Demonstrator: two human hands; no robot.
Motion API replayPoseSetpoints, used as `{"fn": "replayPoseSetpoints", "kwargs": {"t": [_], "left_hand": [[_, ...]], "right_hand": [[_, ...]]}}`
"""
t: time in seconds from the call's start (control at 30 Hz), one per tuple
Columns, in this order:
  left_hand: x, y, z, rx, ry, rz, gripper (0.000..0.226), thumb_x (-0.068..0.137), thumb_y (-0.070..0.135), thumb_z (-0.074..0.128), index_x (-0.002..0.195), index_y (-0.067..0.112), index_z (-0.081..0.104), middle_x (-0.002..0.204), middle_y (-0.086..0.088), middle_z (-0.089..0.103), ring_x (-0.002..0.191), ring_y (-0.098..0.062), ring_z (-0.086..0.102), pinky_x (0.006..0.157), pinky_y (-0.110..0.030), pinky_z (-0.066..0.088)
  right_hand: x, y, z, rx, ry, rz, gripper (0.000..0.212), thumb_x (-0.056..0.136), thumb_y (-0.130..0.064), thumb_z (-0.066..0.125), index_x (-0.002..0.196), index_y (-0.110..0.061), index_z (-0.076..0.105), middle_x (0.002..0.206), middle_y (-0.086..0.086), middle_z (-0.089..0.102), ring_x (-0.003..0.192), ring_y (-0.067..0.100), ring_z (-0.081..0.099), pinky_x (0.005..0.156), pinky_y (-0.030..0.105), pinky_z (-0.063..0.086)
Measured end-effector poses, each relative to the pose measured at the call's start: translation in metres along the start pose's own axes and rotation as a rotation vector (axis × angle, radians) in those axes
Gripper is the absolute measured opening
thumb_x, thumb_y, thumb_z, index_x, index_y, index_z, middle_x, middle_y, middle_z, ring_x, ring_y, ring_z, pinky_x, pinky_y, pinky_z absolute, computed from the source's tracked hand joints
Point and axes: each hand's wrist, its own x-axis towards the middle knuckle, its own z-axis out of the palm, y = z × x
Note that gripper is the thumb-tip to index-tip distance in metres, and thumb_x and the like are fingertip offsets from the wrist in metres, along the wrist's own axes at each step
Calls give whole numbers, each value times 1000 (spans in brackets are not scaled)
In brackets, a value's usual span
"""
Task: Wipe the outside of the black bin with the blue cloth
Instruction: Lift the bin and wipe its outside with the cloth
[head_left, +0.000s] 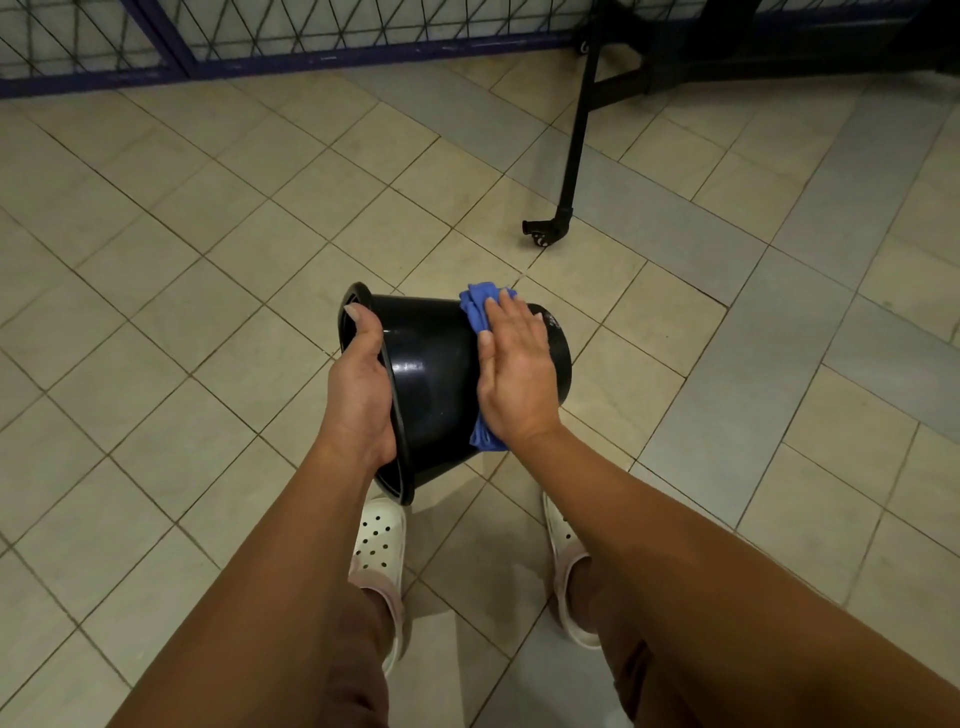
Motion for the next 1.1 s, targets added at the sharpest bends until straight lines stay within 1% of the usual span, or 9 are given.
{"fn": "replayPoseSetpoints", "kwargs": {"t": [0.17,0.23,0.37,0.43,0.53,0.63,0.87,0.97,1.1], "left_hand": [[-1,6,-2,34,-27,-35,90,67,80,55,132,17,60,123,-14,69,112,-37,67,95,-60,50],[-1,7,-2,15,-43,-51,85,72,76,58,130,14,61,121,-16,70,112,-39,67,94,-59,52],[-2,7,-2,6,-123,-67,48,92,50,52,114,10,67,102,-12,76,90,-30,74,77,-44,58],[-1,9,-5,-34,-192,-83,40,87,38,53,111,9,67,97,-11,75,85,-28,73,73,-41,58],[2,12,-10,-73,-267,-112,57,68,27,52,119,4,62,103,-16,71,90,-33,69,76,-45,58],[3,10,-11,-77,-257,-129,52,61,18,43,106,1,64,90,-16,71,83,-33,68,73,-44,58],[3,12,-11,-71,-161,-148,63,69,32,58,125,3,64,115,-21,70,102,-37,67,93,-51,52],[2,10,-10,-66,-127,-139,62,73,39,61,125,6,65,115,-20,71,100,-36,69,87,-49,54],[2,11,-9,-52,-101,-139,47,92,44,49,111,6,70,104,-19,74,89,-34,72,84,-46,56]], "right_hand": [[7,2,-8,-7,-73,-227,48,99,-30,28,137,-6,43,144,12,43,137,24,33,117,37,20],[11,12,-14,34,-87,-178,46,100,-30,30,138,-8,43,142,11,45,135,23,36,115,36,23],[10,17,-14,61,-70,-33,51,97,-37,26,137,-10,45,141,8,46,131,21,37,112,40,30],[9,15,-13,73,-58,-58,51,96,-38,27,136,-12,46,145,7,41,133,20,33,113,36,25],[10,15,-13,63,-56,-121,50,94,-37,28,135,-13,46,143,4,43,131,18,37,112,38,25],[10,17,-12,23,-132,-180,54,94,-40,24,136,-12,45,141,5,46,132,18,38,112,43,26],[9,35,-15,-10,-111,-233,50,97,-37,27,141,-17,41,147,7,39,137,23,31,114,41,23],[-2,28,-8,-96,-75,-140,51,98,-34,26,145,-15,32,150,7,34,142,21,23,118,42,17],[-6,16,0,-25,-2,-189,44,98,-27,32,133,-7,49,141,11,47,136,25,35,117,40,18]]}}
